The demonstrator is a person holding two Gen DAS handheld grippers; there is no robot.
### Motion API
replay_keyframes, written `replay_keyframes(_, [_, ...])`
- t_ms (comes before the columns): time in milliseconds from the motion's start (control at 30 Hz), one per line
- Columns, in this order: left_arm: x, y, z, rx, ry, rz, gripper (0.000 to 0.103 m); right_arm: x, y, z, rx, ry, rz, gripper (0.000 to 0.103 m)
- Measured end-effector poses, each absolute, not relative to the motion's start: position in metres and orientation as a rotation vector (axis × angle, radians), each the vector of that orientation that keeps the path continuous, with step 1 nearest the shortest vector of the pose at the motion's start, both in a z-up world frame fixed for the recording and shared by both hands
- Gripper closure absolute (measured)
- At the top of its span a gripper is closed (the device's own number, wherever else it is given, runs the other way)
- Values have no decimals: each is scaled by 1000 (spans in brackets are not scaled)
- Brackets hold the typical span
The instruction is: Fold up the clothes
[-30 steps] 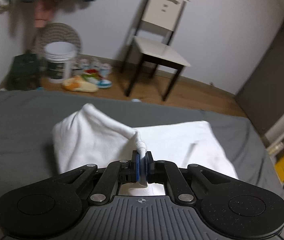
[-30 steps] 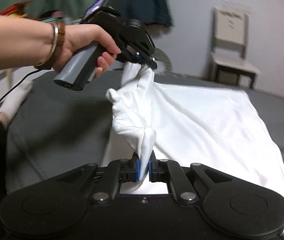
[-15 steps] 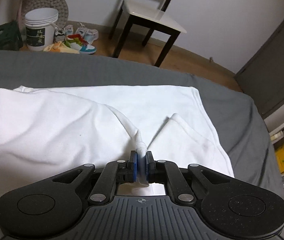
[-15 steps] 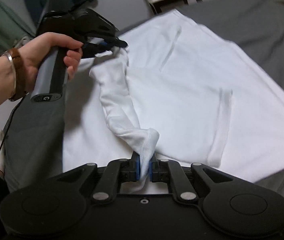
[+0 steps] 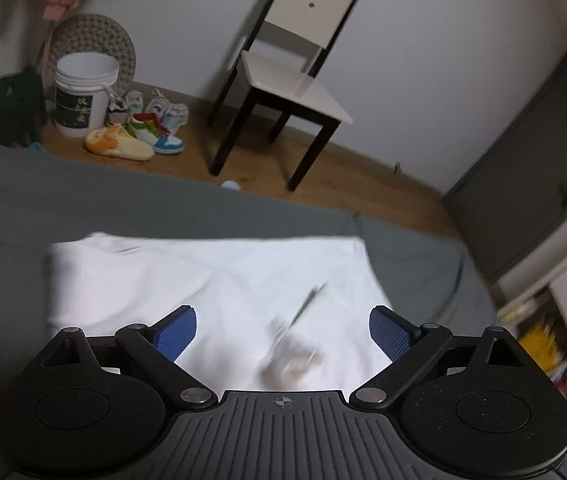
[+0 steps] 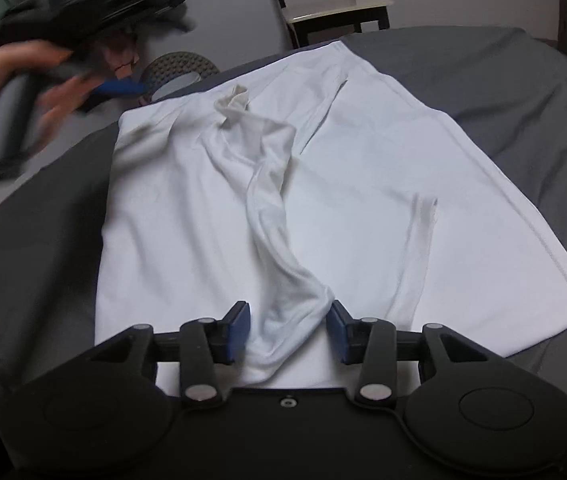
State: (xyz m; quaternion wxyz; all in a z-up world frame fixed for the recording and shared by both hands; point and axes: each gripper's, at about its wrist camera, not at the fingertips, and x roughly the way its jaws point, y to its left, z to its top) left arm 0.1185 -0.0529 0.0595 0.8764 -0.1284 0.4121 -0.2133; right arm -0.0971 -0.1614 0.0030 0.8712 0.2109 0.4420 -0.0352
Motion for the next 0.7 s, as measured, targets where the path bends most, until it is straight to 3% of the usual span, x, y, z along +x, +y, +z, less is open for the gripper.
replay_keyframes(33, [106,-49,64,-221,859,-464,9,-95,-165,2,466,931,-70,71])
replay_keyframes(67, [88,-47,67,-162,856,-489,9,-94,-169,0,492,937,-67,83])
replay_keyframes(200, [5,-49,74,118,842,-615,9,-91,-191,-7,647,969,-44,91])
replay_keyframes(433, [-146,-99,45,664,713,-863,9,-96,-200,-10,690,992,-27,91])
replay_keyframes(567, [-186,-126,19,960,609,-778,9,-99,-197,-1,647,958,-34,85])
replay_keyframes(700, [-192,-133,21,955,564,-693,10,-92,-197,-3,631,967,-54,85])
